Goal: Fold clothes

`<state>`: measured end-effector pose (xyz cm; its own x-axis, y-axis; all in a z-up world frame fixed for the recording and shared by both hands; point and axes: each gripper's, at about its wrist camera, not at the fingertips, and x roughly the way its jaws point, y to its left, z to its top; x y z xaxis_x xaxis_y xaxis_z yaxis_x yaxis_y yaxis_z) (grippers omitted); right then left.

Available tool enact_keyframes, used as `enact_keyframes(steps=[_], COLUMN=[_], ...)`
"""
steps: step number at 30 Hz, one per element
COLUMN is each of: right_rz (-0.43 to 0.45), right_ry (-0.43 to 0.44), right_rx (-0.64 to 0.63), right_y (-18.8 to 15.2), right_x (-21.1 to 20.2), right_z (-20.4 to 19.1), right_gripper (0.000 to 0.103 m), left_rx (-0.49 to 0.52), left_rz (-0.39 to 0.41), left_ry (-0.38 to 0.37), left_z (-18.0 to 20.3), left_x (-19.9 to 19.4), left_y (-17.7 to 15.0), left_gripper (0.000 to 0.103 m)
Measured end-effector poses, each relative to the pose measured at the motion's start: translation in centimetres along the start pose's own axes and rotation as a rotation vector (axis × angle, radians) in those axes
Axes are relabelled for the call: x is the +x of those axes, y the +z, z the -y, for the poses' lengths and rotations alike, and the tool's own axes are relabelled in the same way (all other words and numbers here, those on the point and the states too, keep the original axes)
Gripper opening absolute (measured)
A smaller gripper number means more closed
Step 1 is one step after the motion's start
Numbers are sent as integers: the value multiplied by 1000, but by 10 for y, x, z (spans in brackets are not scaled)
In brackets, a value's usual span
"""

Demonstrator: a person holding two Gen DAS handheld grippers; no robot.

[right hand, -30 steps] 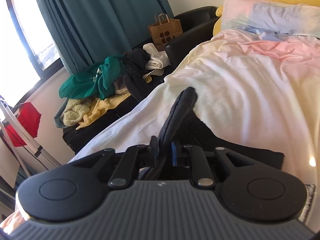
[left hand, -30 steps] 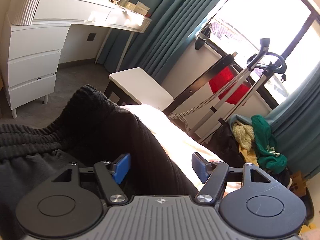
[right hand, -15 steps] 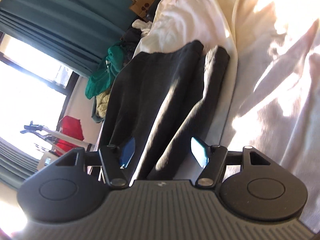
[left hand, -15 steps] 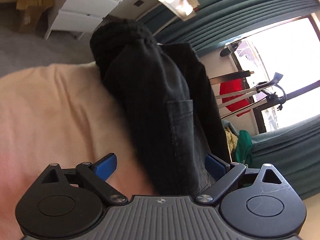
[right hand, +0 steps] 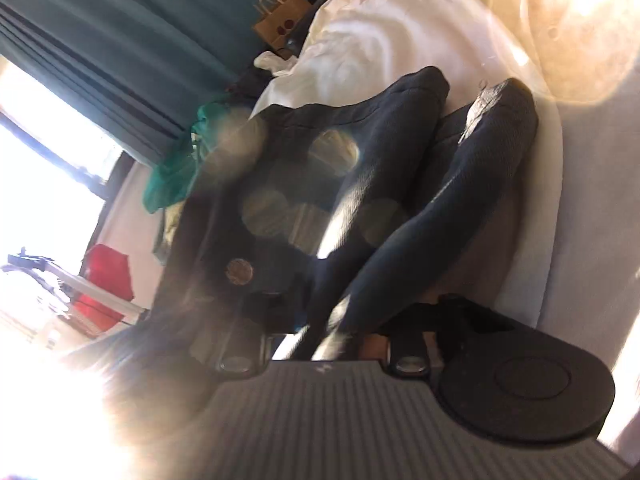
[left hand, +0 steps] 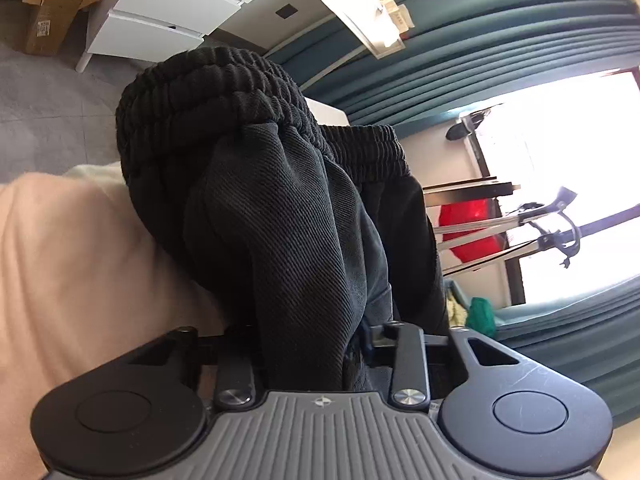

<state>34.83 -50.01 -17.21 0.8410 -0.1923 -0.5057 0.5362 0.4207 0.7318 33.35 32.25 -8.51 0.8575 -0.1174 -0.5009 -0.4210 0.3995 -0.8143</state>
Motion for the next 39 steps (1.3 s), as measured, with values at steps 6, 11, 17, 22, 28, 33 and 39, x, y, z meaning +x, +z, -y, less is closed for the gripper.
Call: enact_keyframes(steps=[6,11,17,22,28,33,39], right_rz=[69,80,37,-17,-107,-160,-75], right_ry=[0,29,13,-10,-40,-39,-45], right_rx=[-43,-32,8,57,23,178,228], right_y=[1,5,1,-7,-12,-20,-20], right_x=[-34,-79,-148,-200,-225,-217,-238], right_z=[-4,-5,30,66,93,125,129], right_gripper=[7,7,7,7,8,10,27], left_rx=[93,140,130,170,201,235,345], left_rz=[25,60,6,-35,-92,-67,-57], left_ry=[19,-14,17,49,65,26,69], left_z=[33,56,38,-5,-86,-100,-93], left_x=[-23,-73,-162,-246,-292,-281,-291], left_y=[16,22,17,8,-8,-18,-38], left_gripper=[9,9,9,9,11,16,73])
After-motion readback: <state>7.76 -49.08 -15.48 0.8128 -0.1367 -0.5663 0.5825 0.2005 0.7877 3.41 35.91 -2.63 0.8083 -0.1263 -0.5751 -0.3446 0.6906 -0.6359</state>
